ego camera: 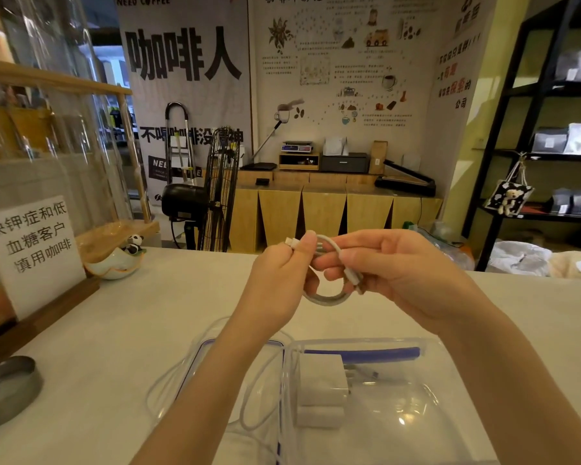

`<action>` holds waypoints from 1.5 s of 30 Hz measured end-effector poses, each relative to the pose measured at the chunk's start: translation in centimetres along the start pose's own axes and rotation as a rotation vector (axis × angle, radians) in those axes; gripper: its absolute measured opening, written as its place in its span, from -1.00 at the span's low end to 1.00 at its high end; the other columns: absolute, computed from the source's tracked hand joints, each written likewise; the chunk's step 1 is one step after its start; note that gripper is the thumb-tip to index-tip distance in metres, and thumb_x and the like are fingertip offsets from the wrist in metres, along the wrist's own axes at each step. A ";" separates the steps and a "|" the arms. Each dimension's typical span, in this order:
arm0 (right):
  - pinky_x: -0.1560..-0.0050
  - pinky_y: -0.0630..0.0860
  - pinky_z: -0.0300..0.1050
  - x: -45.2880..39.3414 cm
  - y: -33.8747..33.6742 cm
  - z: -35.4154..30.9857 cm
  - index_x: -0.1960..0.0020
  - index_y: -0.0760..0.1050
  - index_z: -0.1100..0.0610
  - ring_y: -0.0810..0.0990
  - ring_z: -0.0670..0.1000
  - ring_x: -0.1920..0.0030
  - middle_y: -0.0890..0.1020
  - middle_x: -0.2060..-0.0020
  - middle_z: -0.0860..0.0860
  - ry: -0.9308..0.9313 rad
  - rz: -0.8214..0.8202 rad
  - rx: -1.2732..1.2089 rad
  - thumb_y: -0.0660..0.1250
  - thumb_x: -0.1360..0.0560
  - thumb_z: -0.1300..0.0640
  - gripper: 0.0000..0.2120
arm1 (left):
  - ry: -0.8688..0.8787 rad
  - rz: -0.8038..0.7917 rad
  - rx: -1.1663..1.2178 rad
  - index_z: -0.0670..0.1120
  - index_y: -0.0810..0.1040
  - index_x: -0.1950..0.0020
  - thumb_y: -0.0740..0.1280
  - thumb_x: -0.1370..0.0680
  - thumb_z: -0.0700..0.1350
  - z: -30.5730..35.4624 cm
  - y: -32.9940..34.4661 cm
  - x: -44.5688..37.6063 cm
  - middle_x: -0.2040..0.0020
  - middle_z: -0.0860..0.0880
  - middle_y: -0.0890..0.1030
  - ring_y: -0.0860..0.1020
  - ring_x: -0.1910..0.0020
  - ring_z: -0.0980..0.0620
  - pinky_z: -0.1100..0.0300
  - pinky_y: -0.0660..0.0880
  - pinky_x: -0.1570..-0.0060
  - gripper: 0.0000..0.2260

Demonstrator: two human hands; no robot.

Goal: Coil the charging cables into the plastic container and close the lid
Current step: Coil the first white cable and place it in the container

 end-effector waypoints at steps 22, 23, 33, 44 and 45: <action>0.32 0.57 -0.33 0.0 1.1 0.0 0.12 0.57 0.07 0.64 -0.07 0.33 0.66 0.33 0.01 -0.263 0.322 0.223 0.32 -0.43 0.28 -0.86 | 0.141 0.031 -0.028 -0.04 0.49 0.17 0.06 -0.57 0.05 0.3 0.1 0.1 0.48 0.09 0.38 0.37 0.48 0.15 0.22 0.33 0.36 -0.70; 0.29 0.56 -0.34 0.0 1.2 0.0 0.10 0.57 0.06 0.62 -0.07 0.32 0.66 0.31 -0.03 -0.310 0.350 0.313 0.32 -0.43 0.26 -0.87 | 0.117 0.036 0.008 -0.01 0.48 0.19 0.06 -0.57 0.04 0.3 0.1 0.0 0.49 0.11 0.37 0.37 0.52 0.18 0.32 0.32 0.41 -0.72; 0.37 0.39 -0.25 0.1 2.3 0.6 0.13 0.63 0.18 0.46 -0.01 0.29 0.58 0.33 0.07 -0.749 0.742 0.802 0.35 -0.38 0.04 -0.79 | -0.002 0.100 0.290 -0.03 0.49 0.20 0.07 -0.58 0.03 0.9 0.1 0.3 0.50 0.13 0.40 0.35 0.58 0.21 0.49 0.24 0.59 -0.71; 0.33 0.55 -0.25 -1.4 2.0 1.6 0.12 0.60 0.08 0.55 -0.14 0.41 0.59 0.44 -0.08 -0.172 0.200 0.008 0.25 -0.48 0.12 -0.85 | -0.104 0.016 0.521 -0.12 0.53 0.14 0.10 -0.58 0.02 0.9 -0.3 0.4 0.56 0.06 0.33 0.24 0.63 0.19 0.40 0.17 0.67 -0.69; 0.38 0.53 -0.25 -1.4 2.0 1.6 0.14 0.60 0.11 0.50 -0.13 0.45 0.54 0.47 -0.06 -0.176 0.203 0.007 0.24 -0.48 0.11 -0.83 | -0.126 0.015 0.527 -0.13 0.52 0.12 0.10 -0.58 0.03 0.8 -0.2 0.4 0.55 0.05 0.33 0.23 0.63 0.19 0.40 0.17 0.67 -0.69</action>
Point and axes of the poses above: each hand's wrist, its own x-axis away from the middle knuckle, its own y-axis out of the palm, z = x × y, the point moved 3 cm from there along -x, towards the middle knuckle
